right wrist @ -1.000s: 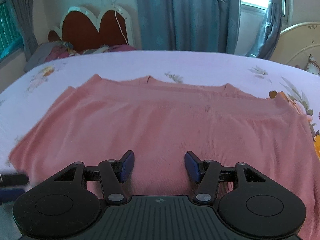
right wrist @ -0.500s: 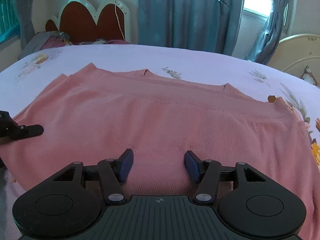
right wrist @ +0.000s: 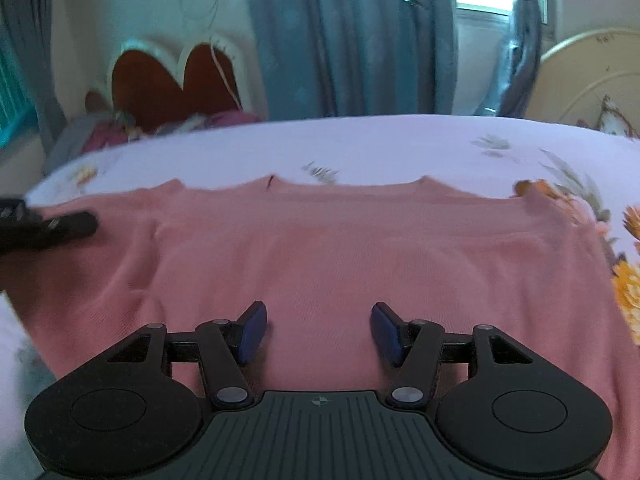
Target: Fold small clothes
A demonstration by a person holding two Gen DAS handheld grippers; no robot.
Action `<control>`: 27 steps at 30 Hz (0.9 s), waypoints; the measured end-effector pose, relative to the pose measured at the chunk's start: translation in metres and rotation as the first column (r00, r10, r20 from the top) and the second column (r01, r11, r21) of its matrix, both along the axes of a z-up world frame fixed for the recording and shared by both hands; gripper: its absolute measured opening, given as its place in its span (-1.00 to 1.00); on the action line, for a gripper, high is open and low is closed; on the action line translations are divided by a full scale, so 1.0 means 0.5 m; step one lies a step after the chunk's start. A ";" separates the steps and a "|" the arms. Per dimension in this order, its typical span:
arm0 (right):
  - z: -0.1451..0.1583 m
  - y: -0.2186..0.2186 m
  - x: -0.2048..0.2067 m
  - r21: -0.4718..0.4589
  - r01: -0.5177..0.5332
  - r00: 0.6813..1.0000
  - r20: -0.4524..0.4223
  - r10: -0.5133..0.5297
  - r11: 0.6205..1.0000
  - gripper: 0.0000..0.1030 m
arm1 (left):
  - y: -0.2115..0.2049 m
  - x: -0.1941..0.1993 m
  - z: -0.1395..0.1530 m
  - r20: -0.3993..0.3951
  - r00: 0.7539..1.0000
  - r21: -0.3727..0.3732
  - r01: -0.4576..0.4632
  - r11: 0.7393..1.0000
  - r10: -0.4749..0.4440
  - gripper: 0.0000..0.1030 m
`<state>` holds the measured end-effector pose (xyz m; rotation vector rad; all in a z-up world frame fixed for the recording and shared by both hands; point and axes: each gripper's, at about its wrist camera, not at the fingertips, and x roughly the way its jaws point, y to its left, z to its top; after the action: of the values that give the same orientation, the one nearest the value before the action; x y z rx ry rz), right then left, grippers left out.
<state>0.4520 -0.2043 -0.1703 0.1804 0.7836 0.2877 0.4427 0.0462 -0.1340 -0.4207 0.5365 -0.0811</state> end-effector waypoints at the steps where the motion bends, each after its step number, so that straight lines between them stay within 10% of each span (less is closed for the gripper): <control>1: 0.003 -0.026 -0.005 0.011 0.003 1.000 -0.004 -0.003 1.000 0.12 | -0.046 0.013 0.015 0.011 0.999 0.032 0.048 0.998 -0.048 -0.83; 6: 0.012 -0.182 -0.037 0.018 0.094 0.995 -0.016 -0.094 0.995 0.12 | -0.272 0.041 0.031 0.019 0.956 0.154 0.288 0.945 -0.294 -0.83; 11: 0.004 -0.347 -0.076 0.006 0.227 0.973 -0.050 -0.226 0.974 0.13 | -0.474 0.026 -0.053 -0.107 0.868 0.243 0.495 0.834 -0.484 -0.81; 20: 0.028 -0.432 -0.070 0.170 0.207 0.978 -0.049 -0.202 0.963 0.12 | -0.504 -0.062 -0.102 -0.214 0.762 0.234 0.647 0.725 -0.611 -0.04; 23: 0.031 -0.394 -0.036 0.204 0.132 0.991 -0.054 -0.124 0.970 0.12 | -0.472 -0.081 -0.081 -0.203 0.780 0.252 0.626 0.738 -0.592 0.05; 27: 0.005 -0.350 0.008 0.176 0.083 0.994 -0.086 -0.068 0.981 0.12 | -0.388 -0.075 -0.048 -0.158 0.861 0.274 0.509 0.816 -0.484 0.14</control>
<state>0.4560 -0.3794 -0.1680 0.3931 0.8280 0.2804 0.4053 -0.1479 -0.1580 0.0341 0.7195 -0.4831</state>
